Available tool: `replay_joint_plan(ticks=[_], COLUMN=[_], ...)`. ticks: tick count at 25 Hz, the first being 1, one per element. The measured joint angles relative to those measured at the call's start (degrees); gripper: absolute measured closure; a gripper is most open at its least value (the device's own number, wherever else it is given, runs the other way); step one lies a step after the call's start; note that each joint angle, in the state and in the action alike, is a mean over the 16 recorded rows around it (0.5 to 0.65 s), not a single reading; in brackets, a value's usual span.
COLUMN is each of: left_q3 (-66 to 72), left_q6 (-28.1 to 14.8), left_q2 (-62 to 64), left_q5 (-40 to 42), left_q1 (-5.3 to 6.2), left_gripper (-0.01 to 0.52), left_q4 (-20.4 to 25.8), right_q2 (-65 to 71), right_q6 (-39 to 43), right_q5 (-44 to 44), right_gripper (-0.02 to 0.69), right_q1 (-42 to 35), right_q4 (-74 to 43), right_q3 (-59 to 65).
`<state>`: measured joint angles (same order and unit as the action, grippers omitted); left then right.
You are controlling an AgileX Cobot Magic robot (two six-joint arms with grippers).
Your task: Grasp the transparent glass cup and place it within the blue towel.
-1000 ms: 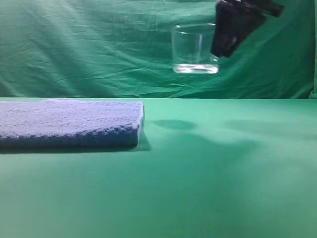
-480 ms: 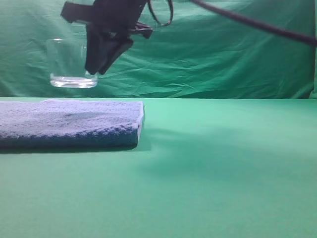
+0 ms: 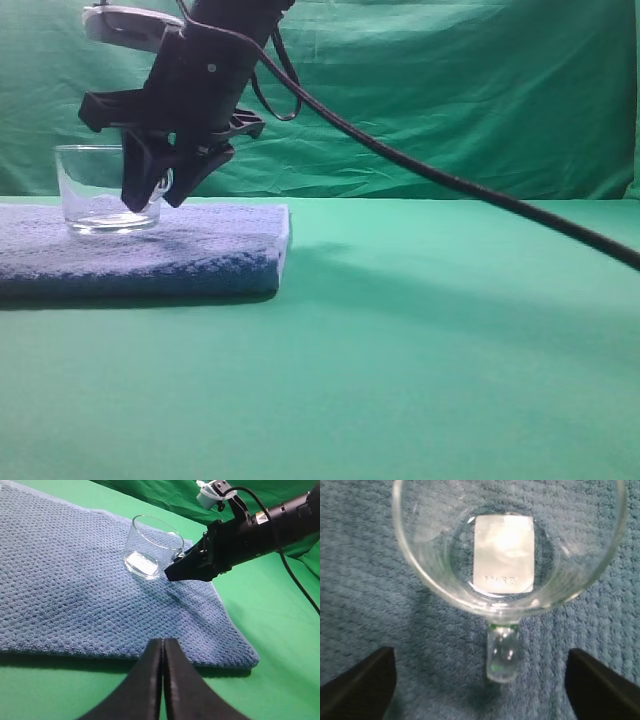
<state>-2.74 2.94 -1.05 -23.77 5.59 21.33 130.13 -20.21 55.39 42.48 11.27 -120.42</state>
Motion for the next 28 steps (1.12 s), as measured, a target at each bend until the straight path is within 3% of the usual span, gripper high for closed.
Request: replay_joint_plan(ticks=[11, 18, 28], left_q3=[0.0, 0.0, 0.0], left_q6=[0.0, 0.0, 0.0], left_q2=[0.0, 0.0, 0.0], left_q5=[0.0, 0.0, 0.0], left_q1=[0.0, 0.0, 0.0], left_gripper=[0.514, 0.514, 0.514], left_q4=[0.0, 0.0, 0.0], right_q2=[-18.3, -33.8, -62.5], right_q6=[11.9, 13.8, 13.6], right_q5=[14.5, 16.5, 12.1], right_gripper=[0.636, 0.665, 0.665], right_q1=[0.0, 0.0, 0.0], right_q4=[-5.8, -4.8, -2.2], right_q3=[-1.2, 8.0, 35.0])
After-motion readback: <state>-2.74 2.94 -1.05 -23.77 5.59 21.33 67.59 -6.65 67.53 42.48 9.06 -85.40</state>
